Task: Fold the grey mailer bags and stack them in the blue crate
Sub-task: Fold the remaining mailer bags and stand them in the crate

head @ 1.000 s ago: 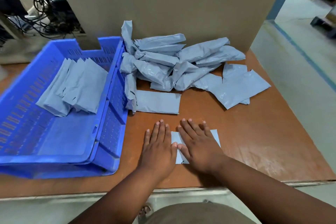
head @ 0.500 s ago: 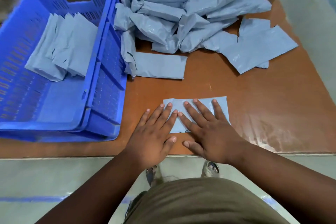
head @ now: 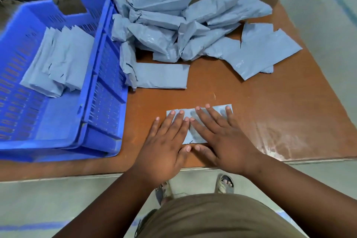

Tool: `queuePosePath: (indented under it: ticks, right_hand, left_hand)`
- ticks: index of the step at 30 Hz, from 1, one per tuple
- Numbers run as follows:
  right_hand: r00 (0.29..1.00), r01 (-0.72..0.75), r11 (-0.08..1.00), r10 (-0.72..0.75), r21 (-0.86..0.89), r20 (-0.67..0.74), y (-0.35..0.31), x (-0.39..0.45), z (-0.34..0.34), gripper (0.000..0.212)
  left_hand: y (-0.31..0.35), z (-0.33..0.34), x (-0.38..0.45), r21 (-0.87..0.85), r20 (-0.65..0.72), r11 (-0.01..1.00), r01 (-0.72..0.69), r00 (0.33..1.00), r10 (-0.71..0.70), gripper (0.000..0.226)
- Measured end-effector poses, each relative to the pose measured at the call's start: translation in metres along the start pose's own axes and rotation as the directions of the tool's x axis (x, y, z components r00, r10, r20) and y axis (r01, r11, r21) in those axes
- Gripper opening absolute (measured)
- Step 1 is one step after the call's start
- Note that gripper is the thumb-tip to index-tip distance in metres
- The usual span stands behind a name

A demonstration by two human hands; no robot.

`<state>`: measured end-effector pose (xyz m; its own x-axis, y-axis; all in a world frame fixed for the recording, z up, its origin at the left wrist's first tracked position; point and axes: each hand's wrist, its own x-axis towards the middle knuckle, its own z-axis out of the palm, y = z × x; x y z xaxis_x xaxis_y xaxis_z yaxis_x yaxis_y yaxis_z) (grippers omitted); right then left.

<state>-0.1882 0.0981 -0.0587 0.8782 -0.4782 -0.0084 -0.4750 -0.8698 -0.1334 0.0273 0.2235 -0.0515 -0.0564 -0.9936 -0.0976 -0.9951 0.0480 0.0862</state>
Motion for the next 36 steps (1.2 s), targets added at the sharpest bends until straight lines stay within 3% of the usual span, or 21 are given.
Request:
queuePosePath:
  ticks: [11,19,26,30,36]
  right_hand:
    - [0.992,-0.108,0.991,0.113,-0.085,0.055,0.036,-0.027,0.011,0.079]
    - [0.985,-0.118,0.993,0.118,-0.012,0.128,0.035,-0.025,0.004,0.079]
    - [0.972,-0.214,0.974,0.220,0.073,-0.085,0.026,0.018,-0.028,0.056]
    - [0.979,-0.202,0.972,0.200,0.122,0.029,0.008,0.047,-0.007,0.063]
    - [0.982,-0.179,0.983,0.176,0.036,0.067,0.026,0.023,0.009,0.072]
  left_hand:
    - [0.041,0.015,0.048,0.135,0.059,0.989,-0.069,0.996,0.061,0.077]
    - [0.040,0.015,0.049,0.072,0.074,0.995,-0.074,0.995,0.068,0.073]
    - [0.034,-0.010,0.065,-0.115,-0.068,0.988,0.100,0.992,-0.108,0.067]
    - [0.037,0.007,0.072,-0.105,0.006,0.983,0.148,0.989,-0.148,0.073]
    - [0.011,0.019,0.048,-0.048,0.010,0.982,0.183,0.983,-0.183,0.071]
